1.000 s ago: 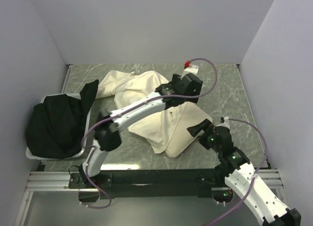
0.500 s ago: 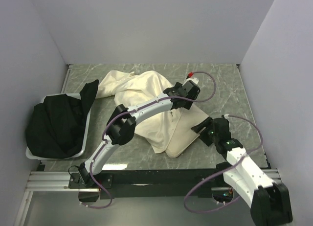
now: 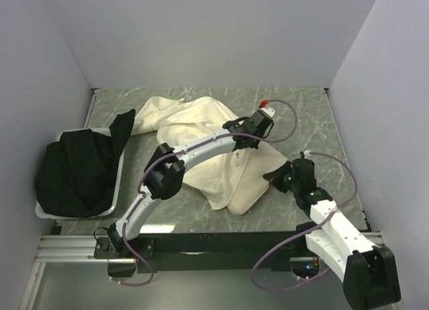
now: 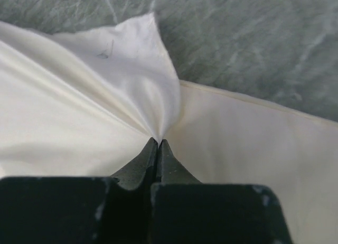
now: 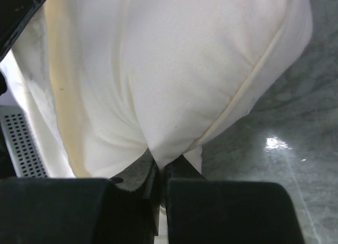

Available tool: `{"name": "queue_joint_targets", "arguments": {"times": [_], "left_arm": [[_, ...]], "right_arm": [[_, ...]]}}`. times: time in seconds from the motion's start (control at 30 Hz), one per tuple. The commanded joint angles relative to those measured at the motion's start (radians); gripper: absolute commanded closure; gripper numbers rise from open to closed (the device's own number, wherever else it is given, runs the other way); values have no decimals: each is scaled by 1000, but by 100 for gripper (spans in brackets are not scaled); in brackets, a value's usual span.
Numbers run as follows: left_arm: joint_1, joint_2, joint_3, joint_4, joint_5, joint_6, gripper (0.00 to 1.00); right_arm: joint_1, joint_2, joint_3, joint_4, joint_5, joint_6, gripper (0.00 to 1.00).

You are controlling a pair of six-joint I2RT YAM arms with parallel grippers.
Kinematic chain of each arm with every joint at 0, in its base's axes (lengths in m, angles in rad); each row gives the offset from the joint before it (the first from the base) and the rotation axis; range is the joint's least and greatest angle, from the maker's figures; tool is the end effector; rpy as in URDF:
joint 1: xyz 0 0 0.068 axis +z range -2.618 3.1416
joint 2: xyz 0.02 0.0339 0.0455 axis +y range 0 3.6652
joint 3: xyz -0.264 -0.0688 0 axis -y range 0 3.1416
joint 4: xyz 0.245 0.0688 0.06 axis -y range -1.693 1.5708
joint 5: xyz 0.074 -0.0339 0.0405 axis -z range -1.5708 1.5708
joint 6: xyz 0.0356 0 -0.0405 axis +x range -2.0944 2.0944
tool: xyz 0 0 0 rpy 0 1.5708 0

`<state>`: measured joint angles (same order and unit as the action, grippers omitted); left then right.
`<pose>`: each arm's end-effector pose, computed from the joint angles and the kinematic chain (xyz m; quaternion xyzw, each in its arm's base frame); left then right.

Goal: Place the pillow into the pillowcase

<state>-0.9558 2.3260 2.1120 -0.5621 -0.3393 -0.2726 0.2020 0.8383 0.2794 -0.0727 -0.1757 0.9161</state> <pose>0.3154 -0.4260 0.2370 0.2429 0.8782 -0.0926 0.4014 0.1663 0.0404 0.1664 0.2733 0.8462 0.3054 0.3407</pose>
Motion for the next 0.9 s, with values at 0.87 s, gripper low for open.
{"name": "queue_joint_targets", "arguments": {"times": [0.87], "left_arm": [[-389,-478,242,-51,177,-14,99]], "right_arm": [[2,-22,617,-211,-59,-69,100]]}}
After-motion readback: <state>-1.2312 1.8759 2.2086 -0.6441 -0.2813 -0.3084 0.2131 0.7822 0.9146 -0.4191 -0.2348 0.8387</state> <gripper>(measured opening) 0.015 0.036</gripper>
